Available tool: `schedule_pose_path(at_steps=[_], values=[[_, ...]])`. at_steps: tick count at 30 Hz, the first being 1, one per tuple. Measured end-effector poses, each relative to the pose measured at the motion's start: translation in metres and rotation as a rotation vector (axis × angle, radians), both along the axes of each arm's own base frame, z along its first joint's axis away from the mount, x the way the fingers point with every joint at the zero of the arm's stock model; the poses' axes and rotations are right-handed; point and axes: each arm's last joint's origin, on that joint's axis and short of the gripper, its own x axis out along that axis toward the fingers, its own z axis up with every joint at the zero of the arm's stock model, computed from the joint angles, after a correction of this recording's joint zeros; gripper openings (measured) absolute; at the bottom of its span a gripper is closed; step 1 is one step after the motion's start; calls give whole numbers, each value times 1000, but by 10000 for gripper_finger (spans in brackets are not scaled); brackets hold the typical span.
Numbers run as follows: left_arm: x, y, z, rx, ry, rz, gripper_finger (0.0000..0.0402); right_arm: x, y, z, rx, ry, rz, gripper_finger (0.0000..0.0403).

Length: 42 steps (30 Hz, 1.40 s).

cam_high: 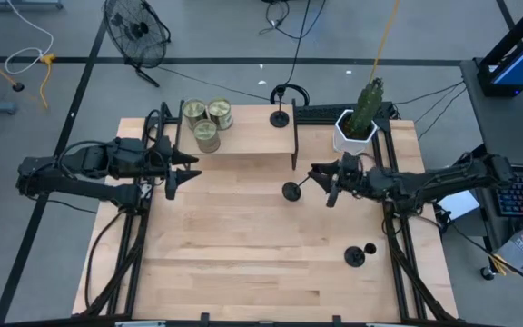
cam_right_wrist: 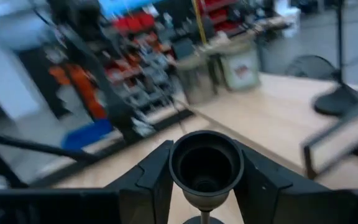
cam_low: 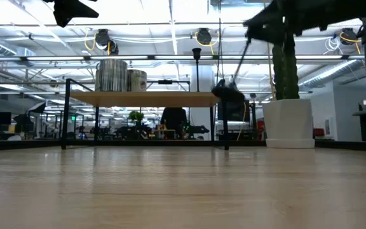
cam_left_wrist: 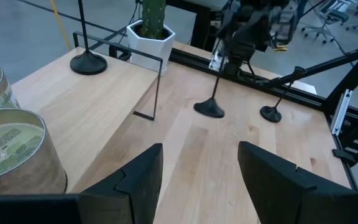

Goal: Pick & Place candle stick holders
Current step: Put the top black candle holder on the shelf

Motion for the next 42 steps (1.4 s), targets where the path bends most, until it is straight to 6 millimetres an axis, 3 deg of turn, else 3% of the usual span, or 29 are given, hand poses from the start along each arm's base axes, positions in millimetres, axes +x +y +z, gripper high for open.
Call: schedule_pose_path(at_steps=[8,13,19,26,34,42], values=[[0,0,0,7,1,-2,216,-5,1,23,15,-192,44,127],[0,0,0,8,1,-3,216,-1,1,51,-48,-224,45,127],[0,0,0,7,1,-3,216,6,0,97,-159,-174,15,127],[0,0,0,7,1,-2,216,28,-10,135,-247,-35,-58,126],[0,0,0,6,1,-2,216,61,-31,152,-332,33,-141,126],[0,0,0,6,1,-2,216,94,-58,152,-329,83,-215,126]])
